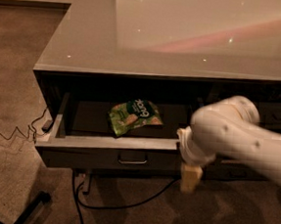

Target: Open top drawer

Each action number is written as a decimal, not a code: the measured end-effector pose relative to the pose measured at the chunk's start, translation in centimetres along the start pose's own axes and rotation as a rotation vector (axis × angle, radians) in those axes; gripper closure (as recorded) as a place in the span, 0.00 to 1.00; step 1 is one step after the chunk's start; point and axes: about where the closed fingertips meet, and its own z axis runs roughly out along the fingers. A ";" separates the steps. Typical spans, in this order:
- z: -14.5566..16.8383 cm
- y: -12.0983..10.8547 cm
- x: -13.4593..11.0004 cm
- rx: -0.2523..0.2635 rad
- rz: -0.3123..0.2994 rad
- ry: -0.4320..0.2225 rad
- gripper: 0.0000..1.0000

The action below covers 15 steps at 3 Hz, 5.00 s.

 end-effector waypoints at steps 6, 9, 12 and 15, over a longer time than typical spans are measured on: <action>-1.7 6.0 -2.0 0.025 -0.162 -0.111 0.00; 2.7 1.0 -4.5 -0.047 -0.255 -0.109 0.00; 6.0 0.5 -0.7 -0.148 -0.158 -0.124 0.42; 5.7 0.4 -0.7 -0.148 -0.158 -0.124 0.87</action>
Offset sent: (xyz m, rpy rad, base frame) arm -0.0607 -0.0194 -0.0240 -0.0072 0.0469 -0.0381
